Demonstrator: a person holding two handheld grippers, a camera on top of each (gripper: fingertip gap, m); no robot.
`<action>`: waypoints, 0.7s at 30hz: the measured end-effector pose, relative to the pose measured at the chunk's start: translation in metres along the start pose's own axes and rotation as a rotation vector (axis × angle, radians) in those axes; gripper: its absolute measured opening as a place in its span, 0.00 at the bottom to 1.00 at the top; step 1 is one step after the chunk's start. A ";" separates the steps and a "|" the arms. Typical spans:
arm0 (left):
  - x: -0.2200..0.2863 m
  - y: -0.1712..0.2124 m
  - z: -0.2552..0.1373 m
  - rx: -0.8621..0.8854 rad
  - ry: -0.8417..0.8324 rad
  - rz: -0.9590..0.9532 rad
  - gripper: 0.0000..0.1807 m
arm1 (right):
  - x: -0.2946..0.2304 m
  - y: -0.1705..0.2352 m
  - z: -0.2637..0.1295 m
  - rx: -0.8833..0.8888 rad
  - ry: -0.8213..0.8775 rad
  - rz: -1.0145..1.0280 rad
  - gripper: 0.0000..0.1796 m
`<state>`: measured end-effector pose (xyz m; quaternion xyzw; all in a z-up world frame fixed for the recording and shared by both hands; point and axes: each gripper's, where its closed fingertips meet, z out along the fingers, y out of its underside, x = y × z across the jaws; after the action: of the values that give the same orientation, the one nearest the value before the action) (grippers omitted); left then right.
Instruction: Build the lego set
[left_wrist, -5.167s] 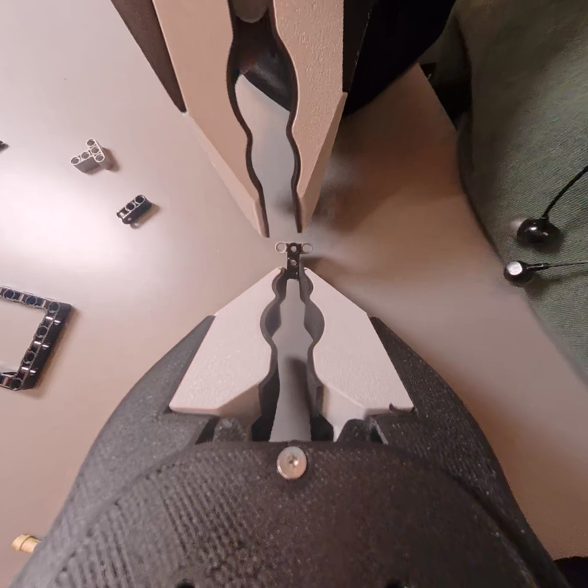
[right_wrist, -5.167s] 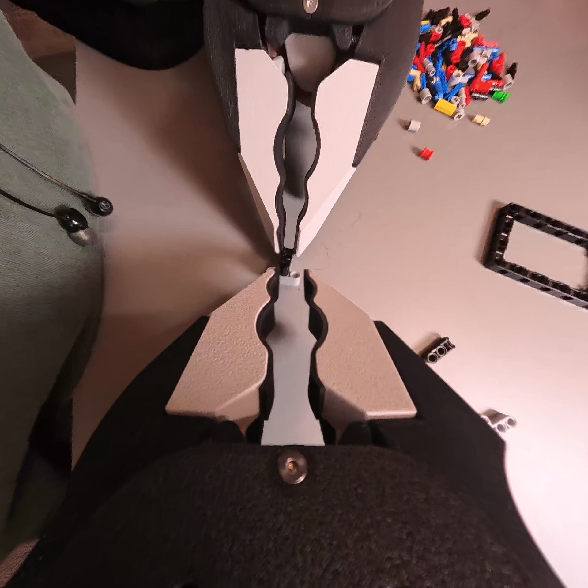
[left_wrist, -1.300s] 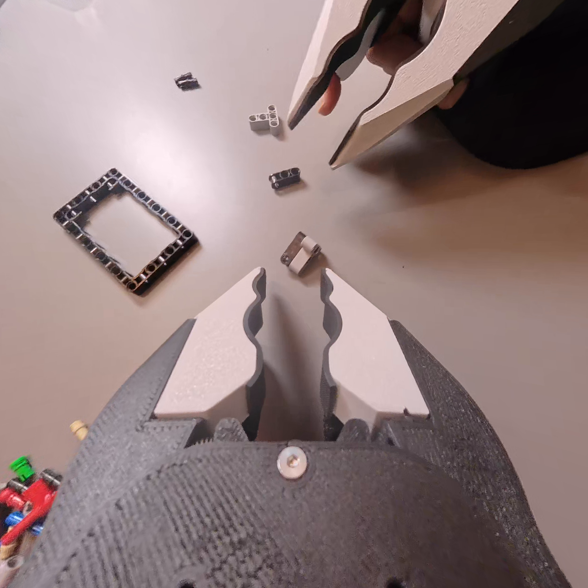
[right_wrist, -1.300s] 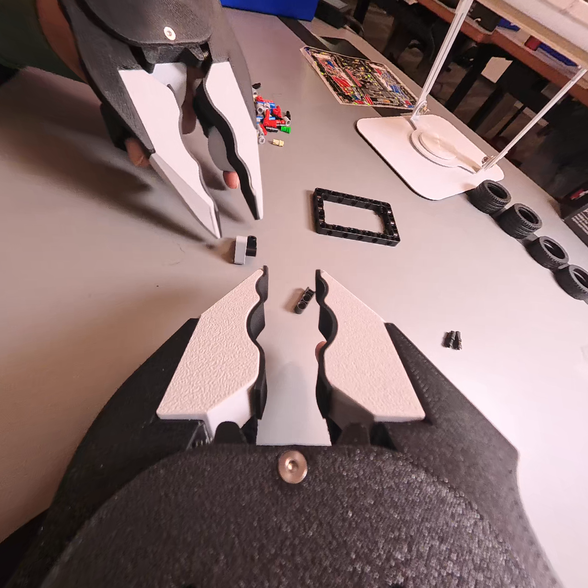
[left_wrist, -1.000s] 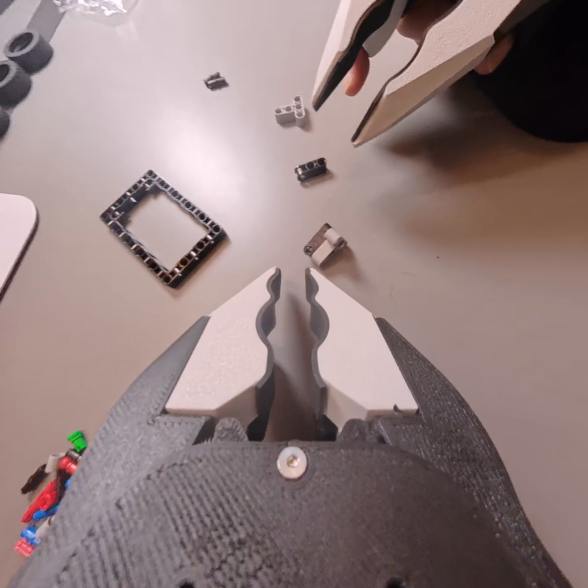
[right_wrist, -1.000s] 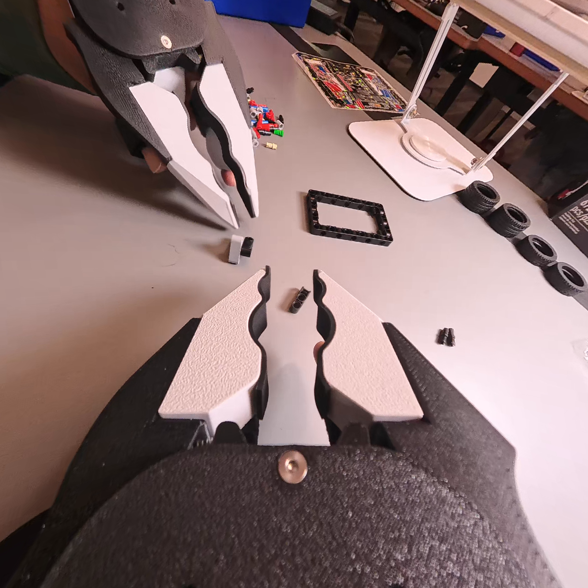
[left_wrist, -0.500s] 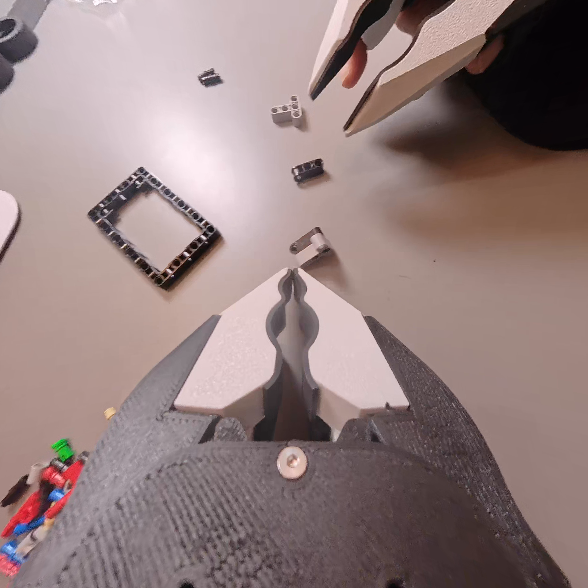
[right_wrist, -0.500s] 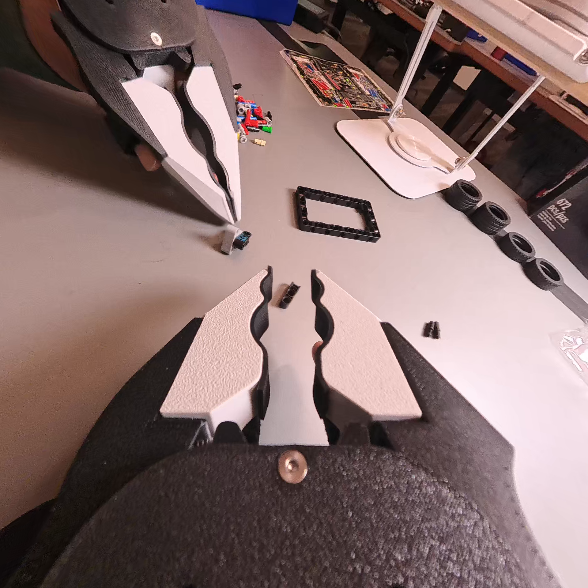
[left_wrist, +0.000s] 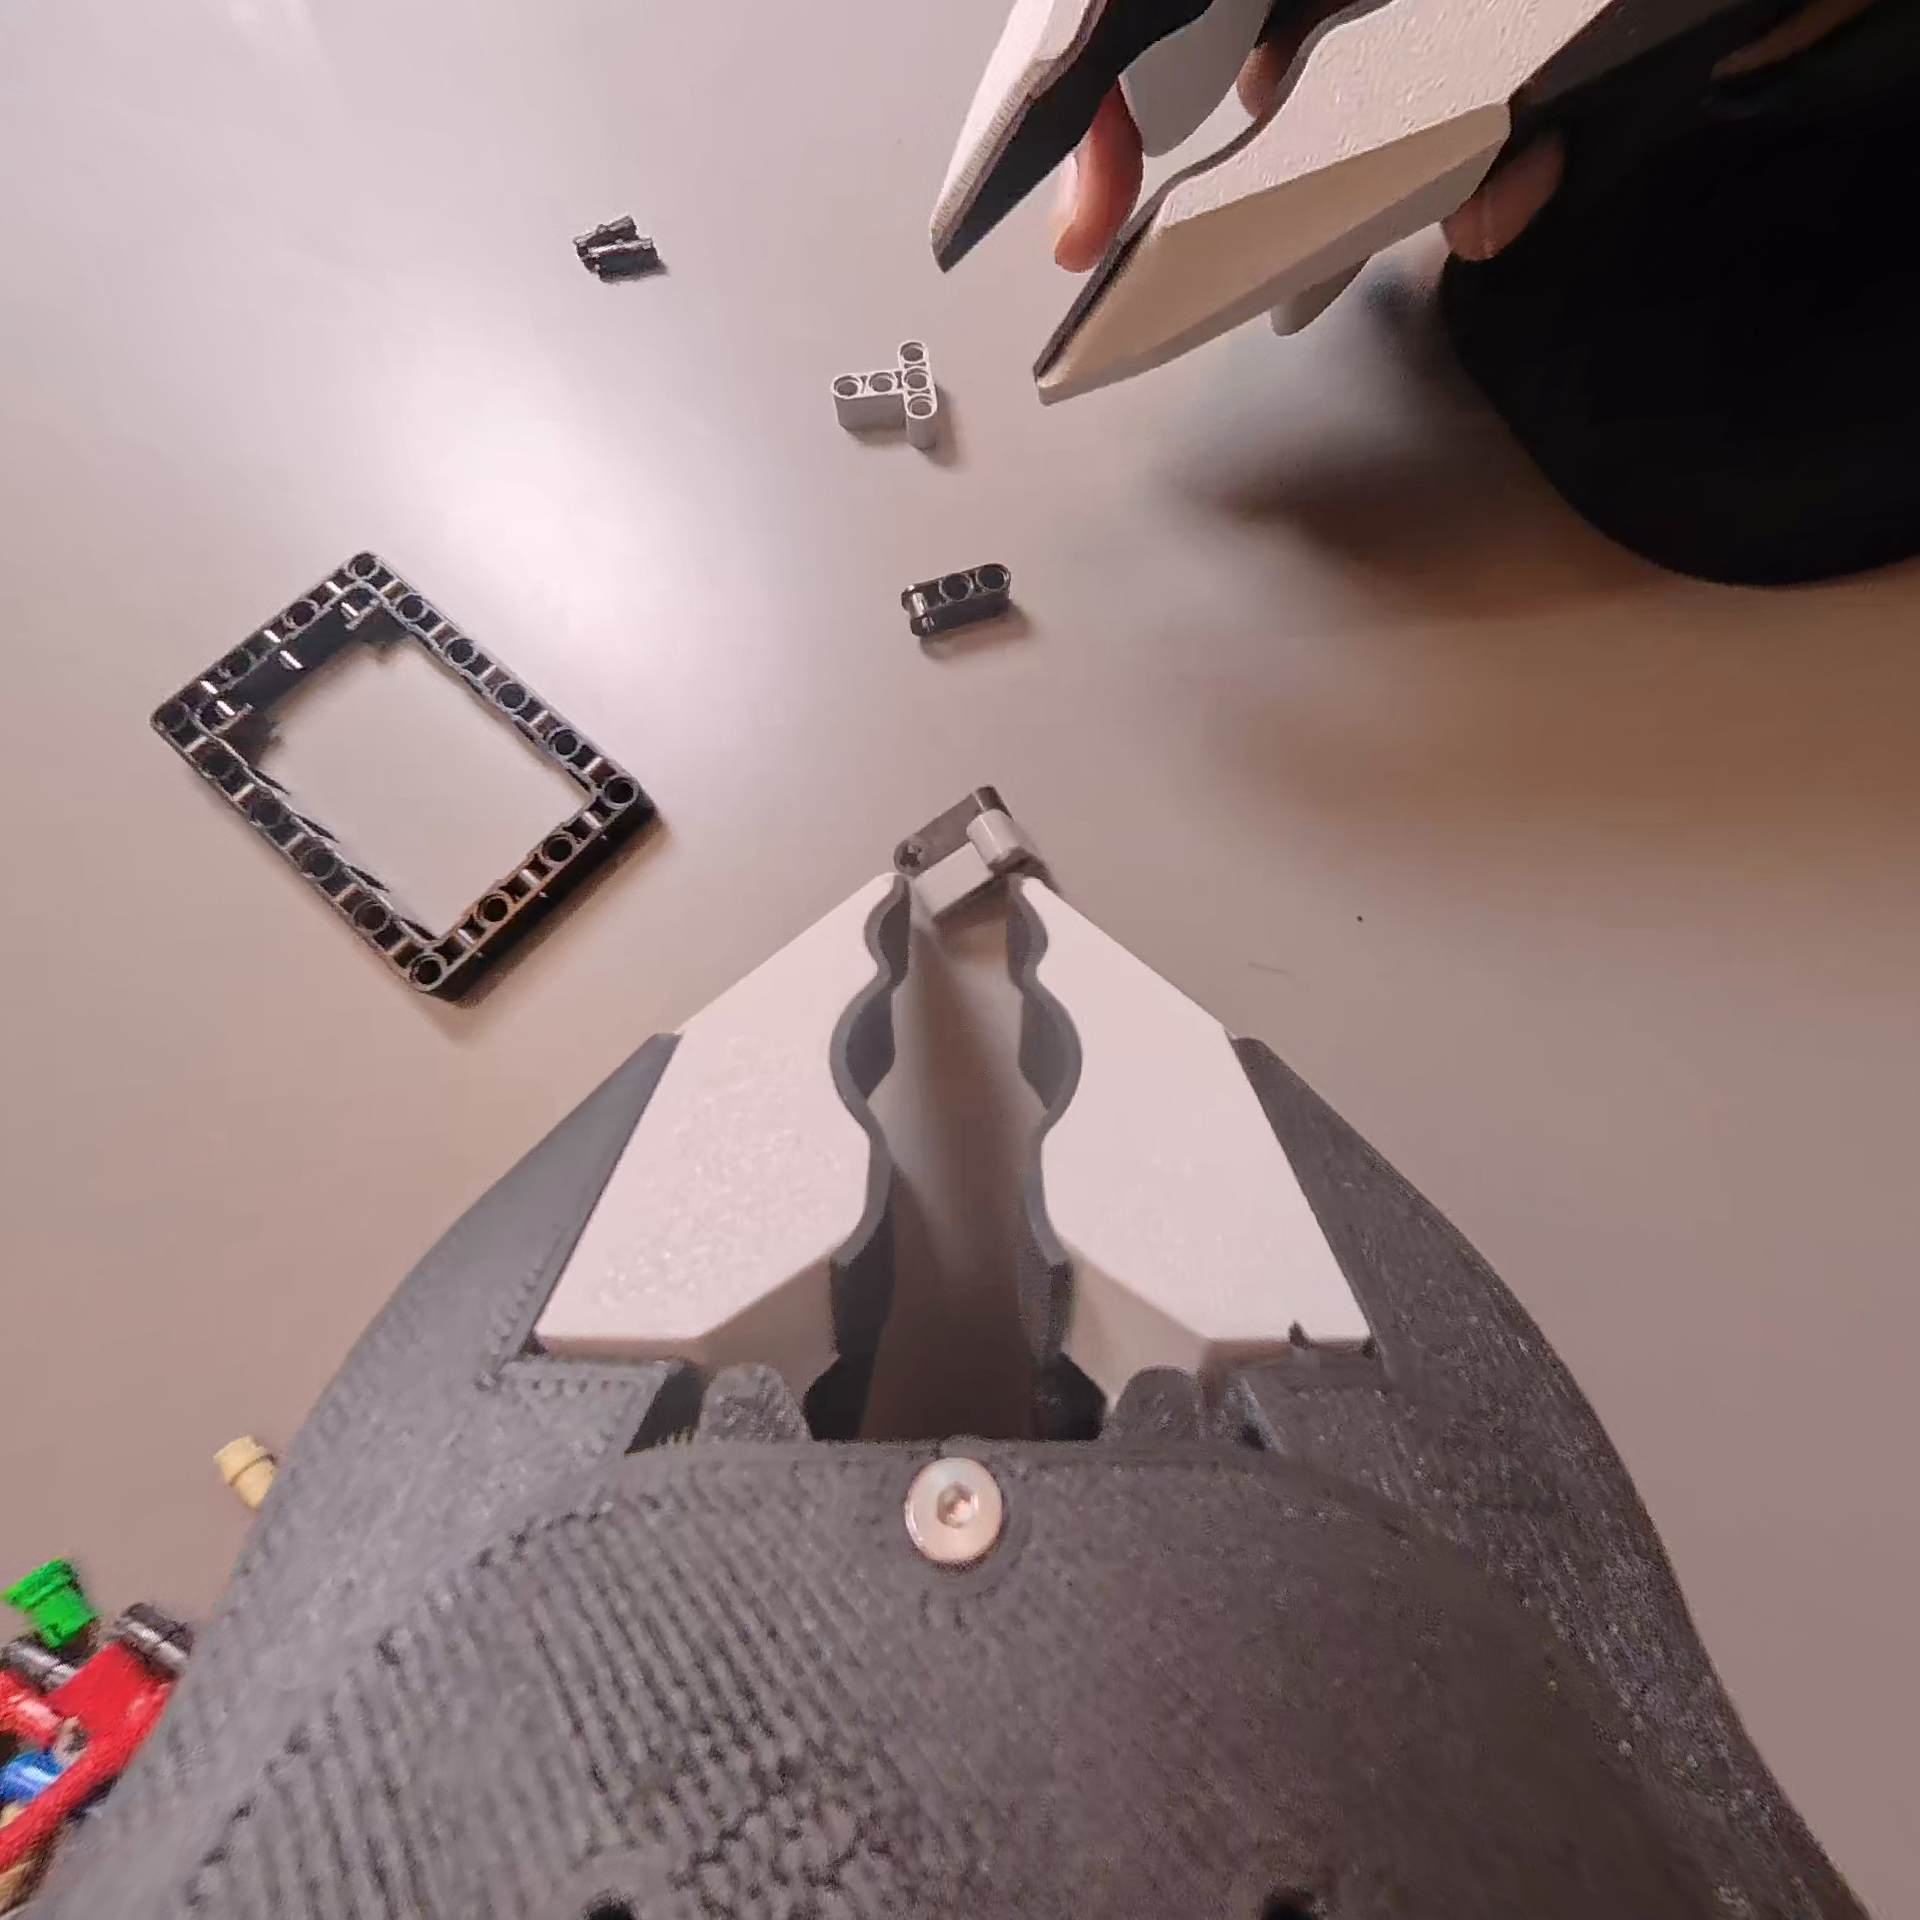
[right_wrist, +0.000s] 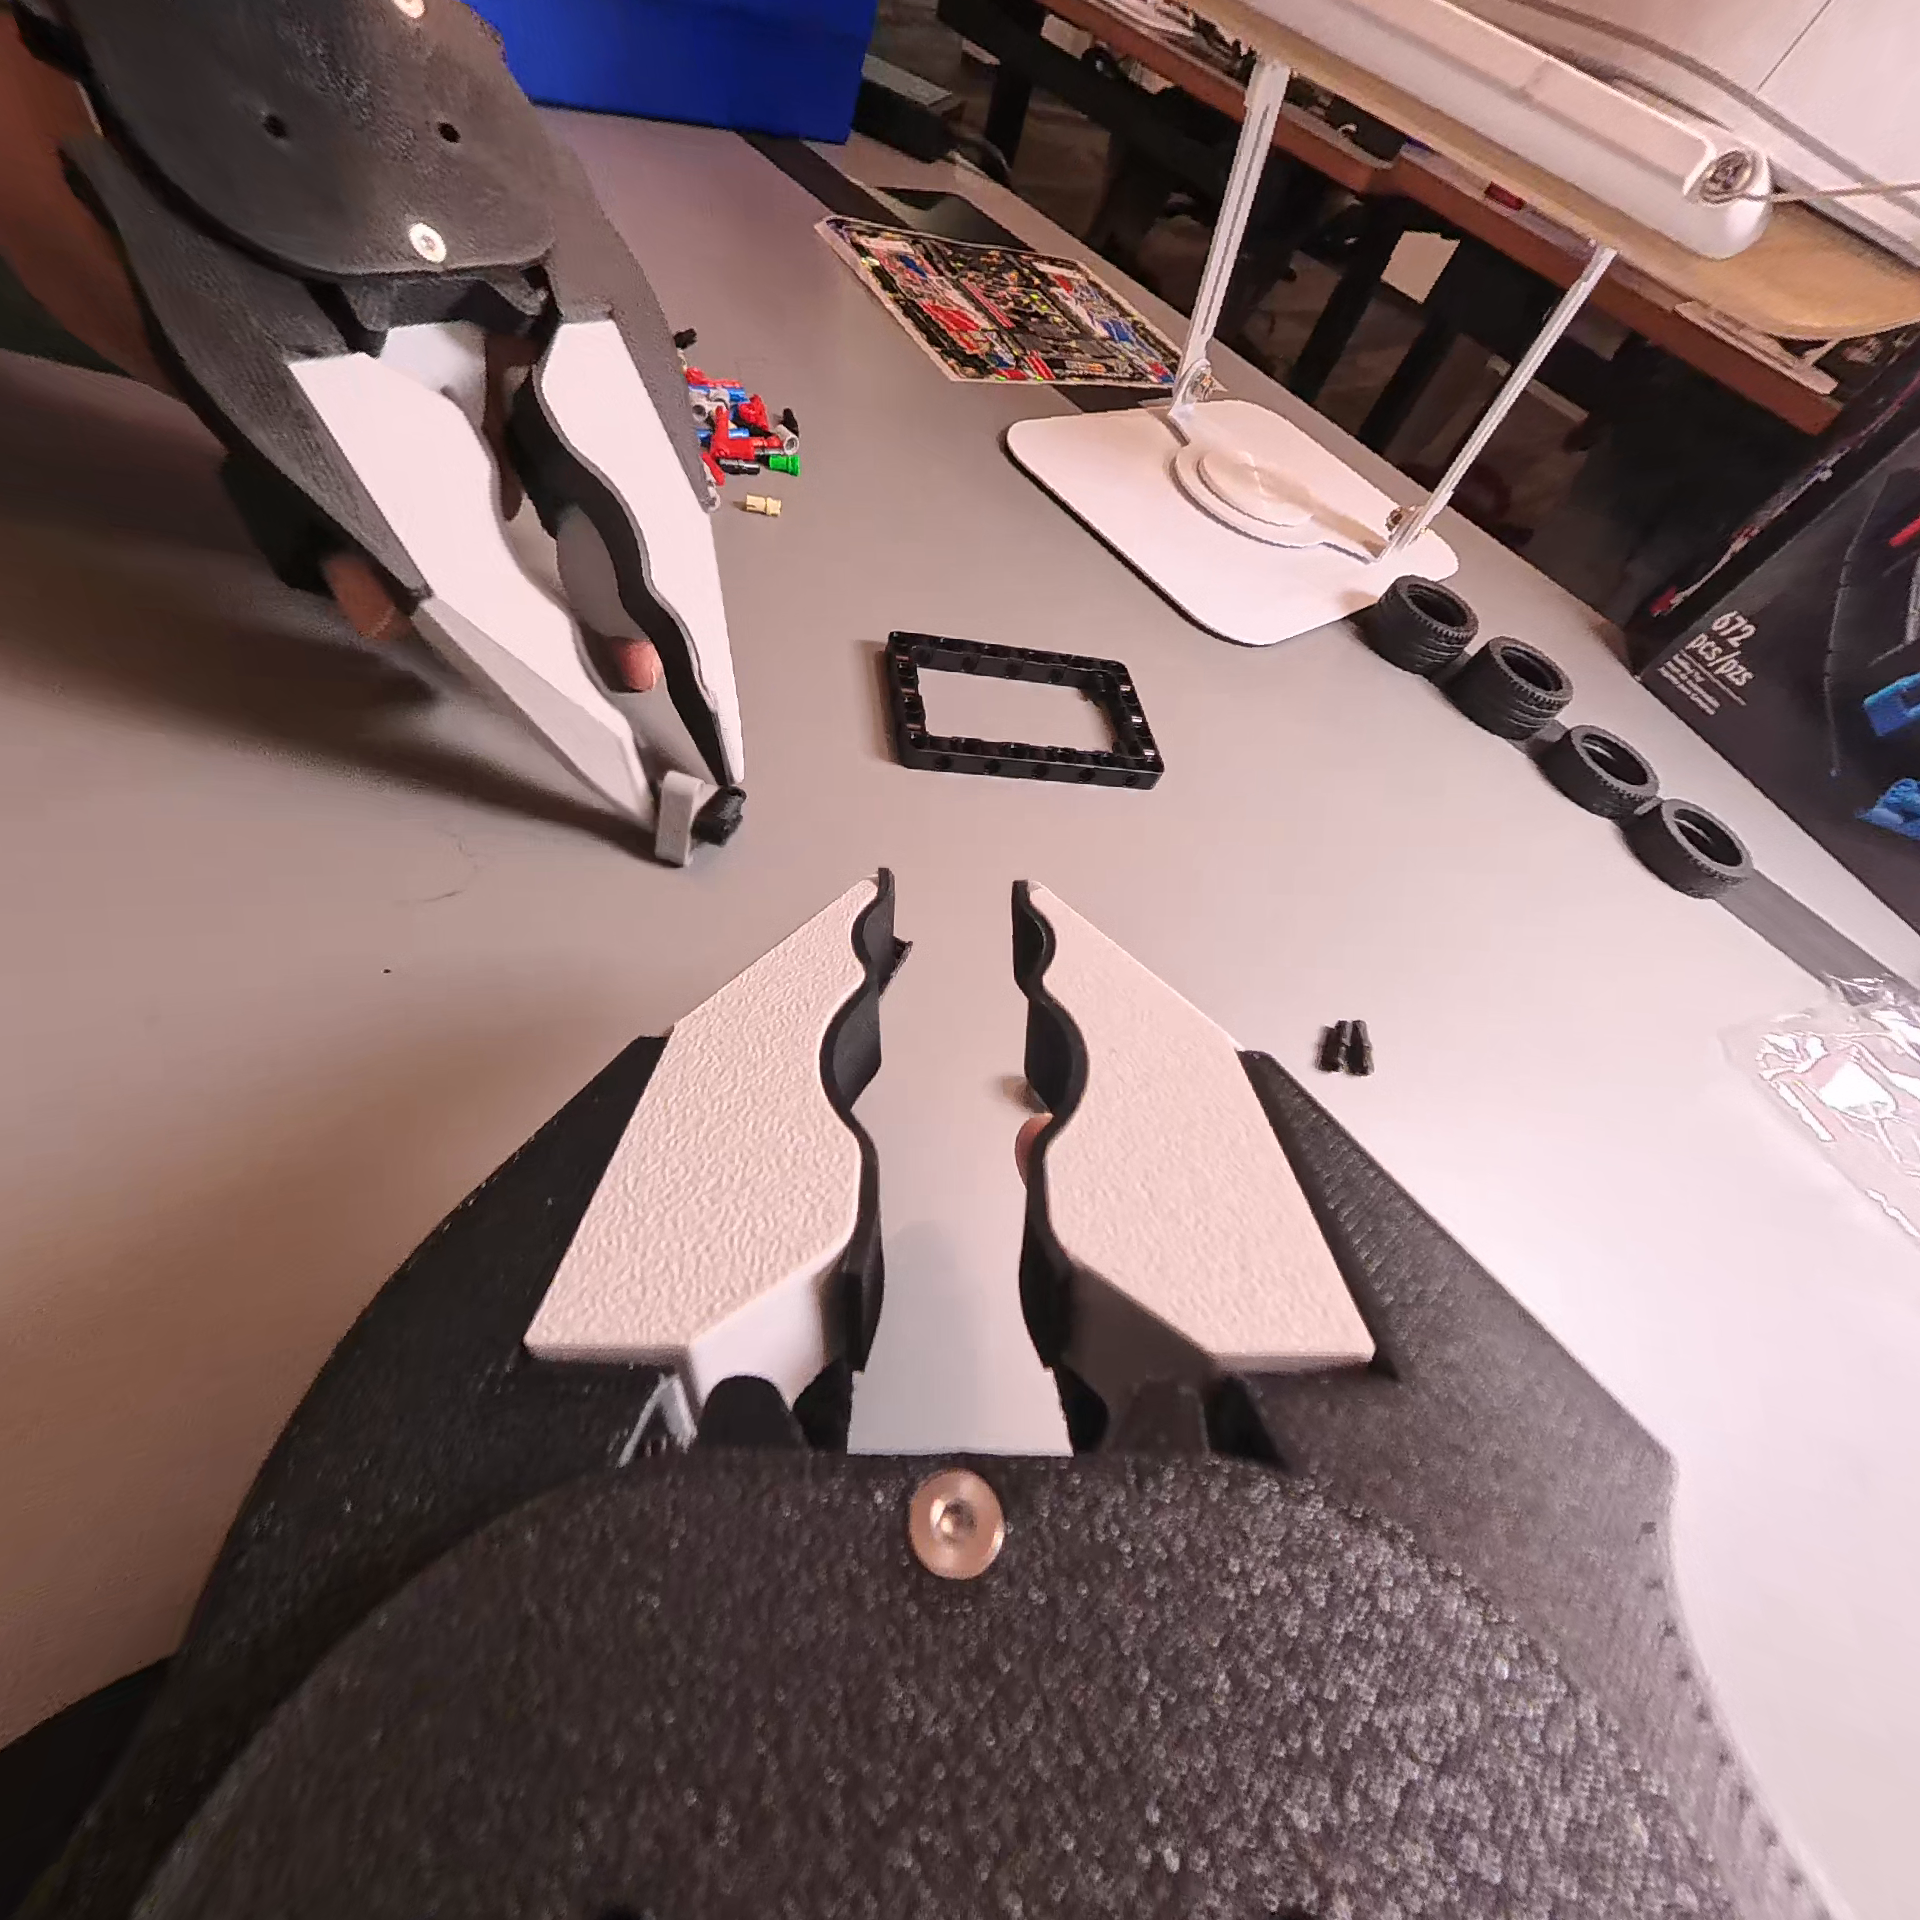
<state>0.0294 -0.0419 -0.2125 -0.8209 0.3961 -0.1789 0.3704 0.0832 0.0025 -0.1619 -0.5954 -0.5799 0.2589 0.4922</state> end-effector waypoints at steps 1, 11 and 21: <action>-0.002 0.001 0.000 -0.009 -0.012 0.015 0.06 | -0.001 0.001 0.000 -0.003 -0.002 -0.003 0.11; -0.018 0.011 -0.015 -0.030 -0.056 0.064 0.03 | 0.010 0.004 -0.001 -0.014 0.043 0.013 0.10; -0.012 0.005 -0.015 -0.008 -0.016 0.036 0.17 | 0.024 0.005 -0.004 -0.004 0.085 0.065 0.10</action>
<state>0.0107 -0.0418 -0.2058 -0.8165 0.4086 -0.1640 0.3735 0.0943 0.0251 -0.1587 -0.6253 -0.5394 0.2478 0.5065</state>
